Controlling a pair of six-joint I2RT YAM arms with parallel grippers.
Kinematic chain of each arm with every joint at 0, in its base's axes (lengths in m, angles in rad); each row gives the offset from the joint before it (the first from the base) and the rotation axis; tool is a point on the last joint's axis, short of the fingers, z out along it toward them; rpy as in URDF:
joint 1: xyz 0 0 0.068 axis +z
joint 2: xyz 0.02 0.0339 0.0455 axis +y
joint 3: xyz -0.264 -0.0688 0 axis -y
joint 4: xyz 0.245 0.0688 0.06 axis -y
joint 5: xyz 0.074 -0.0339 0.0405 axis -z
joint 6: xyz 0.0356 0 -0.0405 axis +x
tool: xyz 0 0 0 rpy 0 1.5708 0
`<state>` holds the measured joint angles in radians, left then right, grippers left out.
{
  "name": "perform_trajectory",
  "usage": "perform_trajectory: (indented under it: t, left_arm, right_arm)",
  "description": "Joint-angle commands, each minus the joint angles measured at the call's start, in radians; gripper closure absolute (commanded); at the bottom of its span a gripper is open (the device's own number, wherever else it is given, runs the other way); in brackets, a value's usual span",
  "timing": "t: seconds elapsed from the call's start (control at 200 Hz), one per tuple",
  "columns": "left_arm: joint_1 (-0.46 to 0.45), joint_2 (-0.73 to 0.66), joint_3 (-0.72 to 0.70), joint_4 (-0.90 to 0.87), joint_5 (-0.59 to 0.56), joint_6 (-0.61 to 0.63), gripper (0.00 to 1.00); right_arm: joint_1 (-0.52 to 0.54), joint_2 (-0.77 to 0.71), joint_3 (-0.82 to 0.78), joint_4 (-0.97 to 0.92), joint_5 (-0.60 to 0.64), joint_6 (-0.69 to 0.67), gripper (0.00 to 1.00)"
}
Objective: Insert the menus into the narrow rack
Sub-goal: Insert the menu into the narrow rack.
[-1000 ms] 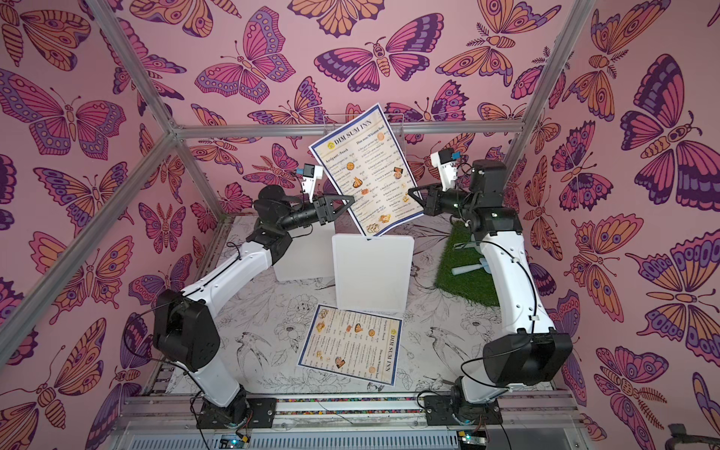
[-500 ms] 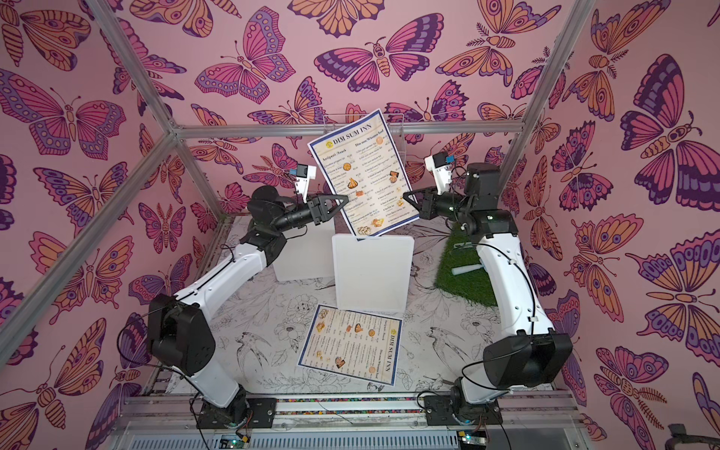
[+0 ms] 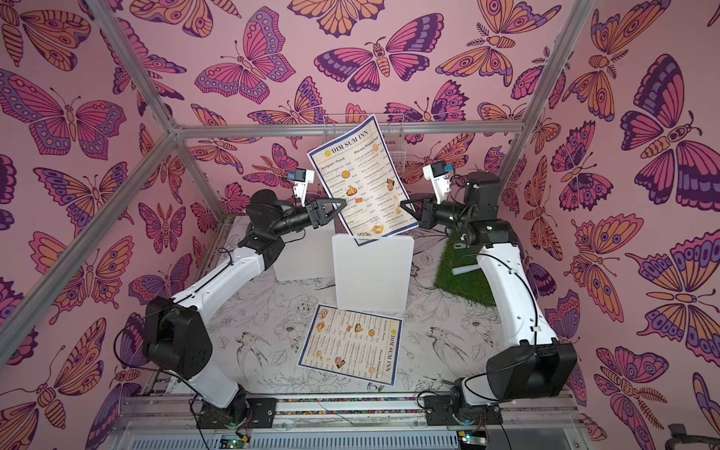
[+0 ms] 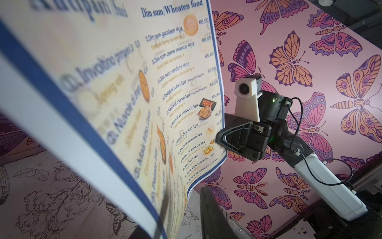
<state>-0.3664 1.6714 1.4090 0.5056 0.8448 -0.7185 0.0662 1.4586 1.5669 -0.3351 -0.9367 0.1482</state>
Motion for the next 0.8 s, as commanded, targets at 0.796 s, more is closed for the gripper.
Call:
perform_trajectory:
  t: [0.796]
  left_arm:
    - [0.055, 0.024, 0.057, 0.093, 0.008, -0.042, 0.91]
  right_arm:
    - [0.005, -0.044, -0.158, 0.253, -0.045, 0.046, 0.89]
